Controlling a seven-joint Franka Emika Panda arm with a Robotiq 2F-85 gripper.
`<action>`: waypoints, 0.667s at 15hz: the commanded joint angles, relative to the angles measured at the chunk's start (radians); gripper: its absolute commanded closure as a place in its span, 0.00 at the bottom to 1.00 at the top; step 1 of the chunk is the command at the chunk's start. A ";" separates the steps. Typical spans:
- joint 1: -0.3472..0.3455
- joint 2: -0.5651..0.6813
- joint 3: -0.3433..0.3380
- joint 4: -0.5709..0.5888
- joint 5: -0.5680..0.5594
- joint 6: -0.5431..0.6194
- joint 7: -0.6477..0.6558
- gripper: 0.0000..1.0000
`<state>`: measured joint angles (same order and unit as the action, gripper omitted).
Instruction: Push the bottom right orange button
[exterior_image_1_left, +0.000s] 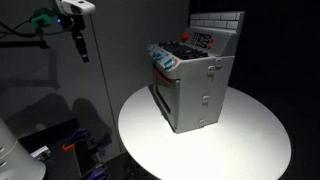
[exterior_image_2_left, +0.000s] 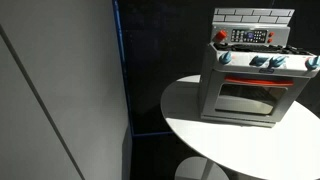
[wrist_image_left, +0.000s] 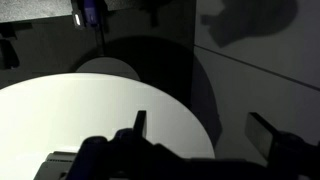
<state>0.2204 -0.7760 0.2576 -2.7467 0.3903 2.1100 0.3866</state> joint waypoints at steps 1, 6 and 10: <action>-0.003 -0.001 0.001 0.002 0.001 -0.004 -0.001 0.00; -0.012 0.002 0.005 0.007 -0.011 -0.005 0.004 0.00; -0.044 0.014 0.000 0.031 -0.043 -0.010 0.008 0.00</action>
<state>0.2062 -0.7758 0.2577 -2.7460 0.3788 2.1100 0.3866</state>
